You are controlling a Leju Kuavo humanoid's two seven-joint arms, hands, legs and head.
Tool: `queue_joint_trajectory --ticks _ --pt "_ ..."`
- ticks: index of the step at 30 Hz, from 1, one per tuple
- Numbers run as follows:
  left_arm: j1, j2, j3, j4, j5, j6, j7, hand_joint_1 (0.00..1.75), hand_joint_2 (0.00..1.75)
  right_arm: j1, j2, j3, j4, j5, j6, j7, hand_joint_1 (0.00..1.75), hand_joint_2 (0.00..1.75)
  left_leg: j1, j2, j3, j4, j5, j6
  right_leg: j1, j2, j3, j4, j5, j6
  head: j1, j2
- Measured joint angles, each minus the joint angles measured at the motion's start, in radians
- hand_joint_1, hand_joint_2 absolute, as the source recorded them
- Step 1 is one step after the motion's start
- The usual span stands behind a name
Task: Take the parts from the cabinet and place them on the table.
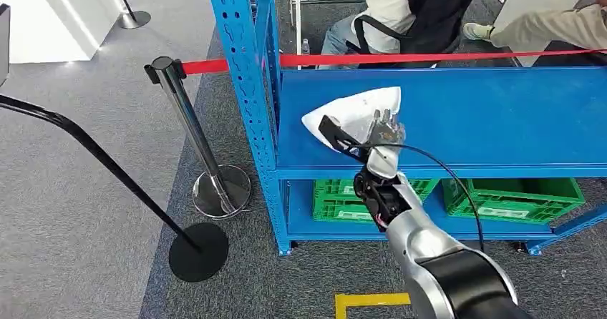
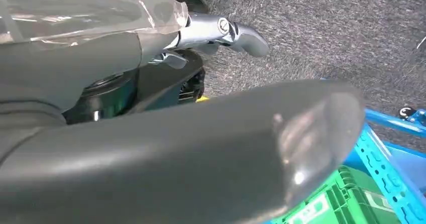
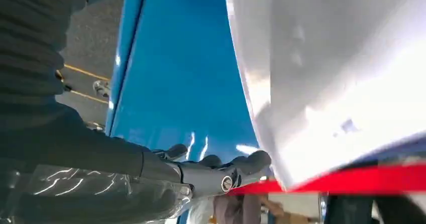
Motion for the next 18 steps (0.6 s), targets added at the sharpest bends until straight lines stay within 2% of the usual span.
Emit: queue_joint_trajectory --ticks 8,18 --pt "0.0 -0.001 0.003 0.0 0.0 0.008 0.002 0.0 0.0 0.035 0.032 -0.019 0.0 -0.011 -0.004 -0.013 0.0 1.75 0.0 0.0 0.003 0.0 0.0 0.0 0.0 0.0 0.002 0.0 -0.001 0.0 0.0 0.0" --pt "0.0 -0.001 0.01 0.0 0.0 0.009 0.003 0.0 0.0 0.039 0.043 -0.035 0.0 -0.005 -0.005 -0.013 0.0 1.75 0.0 0.0 0.006 0.0 0.0 0.0 0.0 0.0 0.006 0.0 -0.001 0.0 0.0 0.0"
